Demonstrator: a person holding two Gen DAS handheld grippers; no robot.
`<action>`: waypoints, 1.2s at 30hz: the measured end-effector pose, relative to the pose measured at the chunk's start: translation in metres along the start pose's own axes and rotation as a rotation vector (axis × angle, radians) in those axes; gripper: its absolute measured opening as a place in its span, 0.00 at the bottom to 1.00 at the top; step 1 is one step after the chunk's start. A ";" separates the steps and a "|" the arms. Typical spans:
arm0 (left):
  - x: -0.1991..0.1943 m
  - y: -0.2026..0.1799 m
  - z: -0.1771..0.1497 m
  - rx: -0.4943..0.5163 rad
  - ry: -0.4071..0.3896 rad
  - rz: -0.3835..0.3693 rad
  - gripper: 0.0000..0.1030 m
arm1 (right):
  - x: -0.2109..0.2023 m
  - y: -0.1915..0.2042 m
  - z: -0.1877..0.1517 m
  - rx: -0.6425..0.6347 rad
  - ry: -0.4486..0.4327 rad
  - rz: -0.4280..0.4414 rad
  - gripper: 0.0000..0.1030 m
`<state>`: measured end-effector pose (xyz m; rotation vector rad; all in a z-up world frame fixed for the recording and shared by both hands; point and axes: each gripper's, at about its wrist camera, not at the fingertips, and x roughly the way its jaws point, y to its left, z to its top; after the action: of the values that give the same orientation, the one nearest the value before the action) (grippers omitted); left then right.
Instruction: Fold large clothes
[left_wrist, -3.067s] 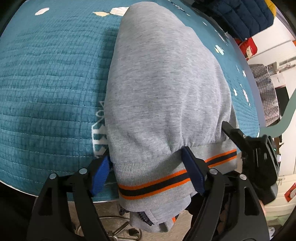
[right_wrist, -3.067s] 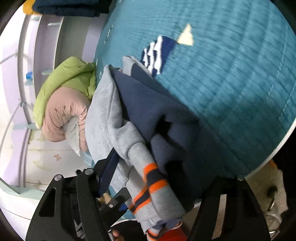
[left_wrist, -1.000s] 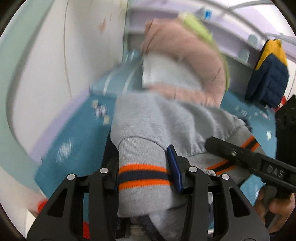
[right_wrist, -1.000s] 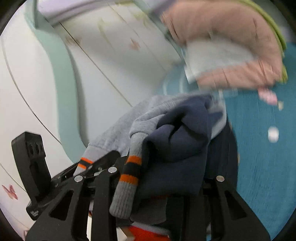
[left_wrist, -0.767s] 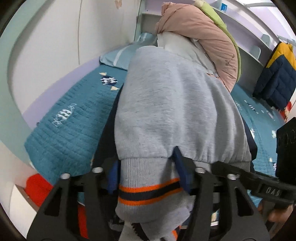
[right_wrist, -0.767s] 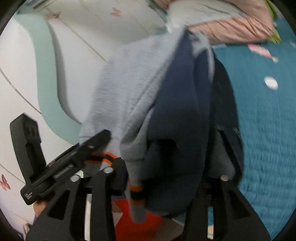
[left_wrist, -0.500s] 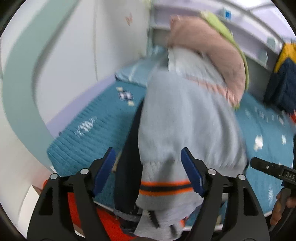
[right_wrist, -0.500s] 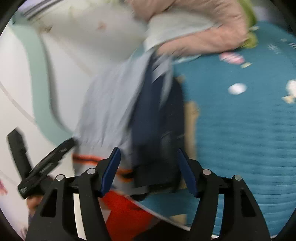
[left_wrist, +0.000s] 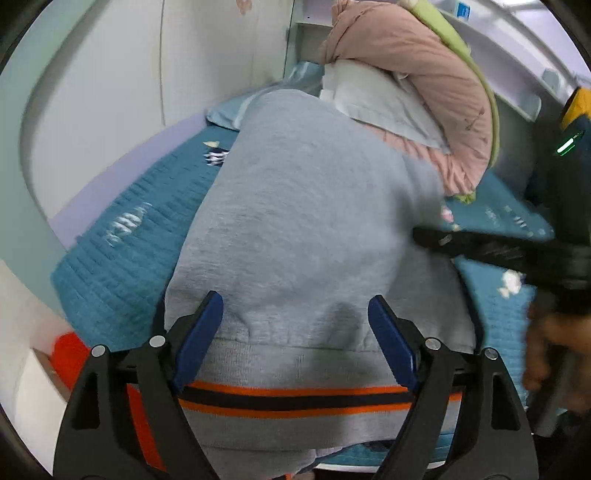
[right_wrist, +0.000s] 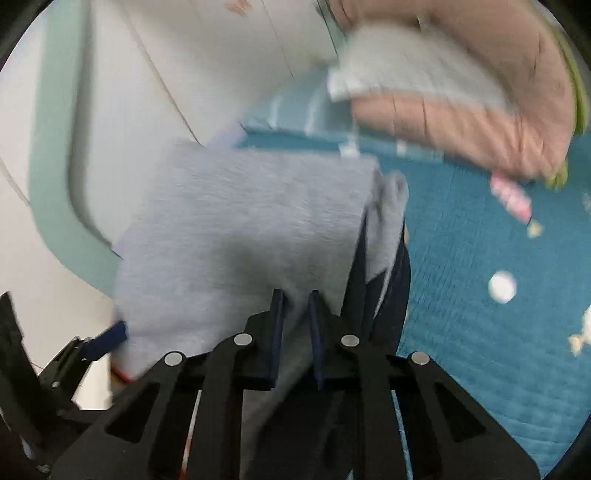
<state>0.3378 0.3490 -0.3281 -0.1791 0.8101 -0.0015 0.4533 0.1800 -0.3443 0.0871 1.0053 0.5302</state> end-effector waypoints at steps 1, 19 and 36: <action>-0.001 -0.003 0.002 0.010 -0.007 -0.038 0.79 | 0.002 0.000 -0.001 -0.014 -0.007 -0.042 0.11; -0.007 -0.025 -0.006 0.087 0.035 0.072 0.86 | -0.033 -0.010 -0.076 0.099 0.064 0.193 0.13; -0.163 -0.153 -0.037 0.115 -0.083 0.216 0.94 | -0.257 -0.023 -0.137 0.013 -0.228 -0.037 0.79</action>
<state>0.2086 0.2036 -0.2109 0.0173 0.7415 0.1622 0.2417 0.0181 -0.2251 0.1378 0.7862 0.4685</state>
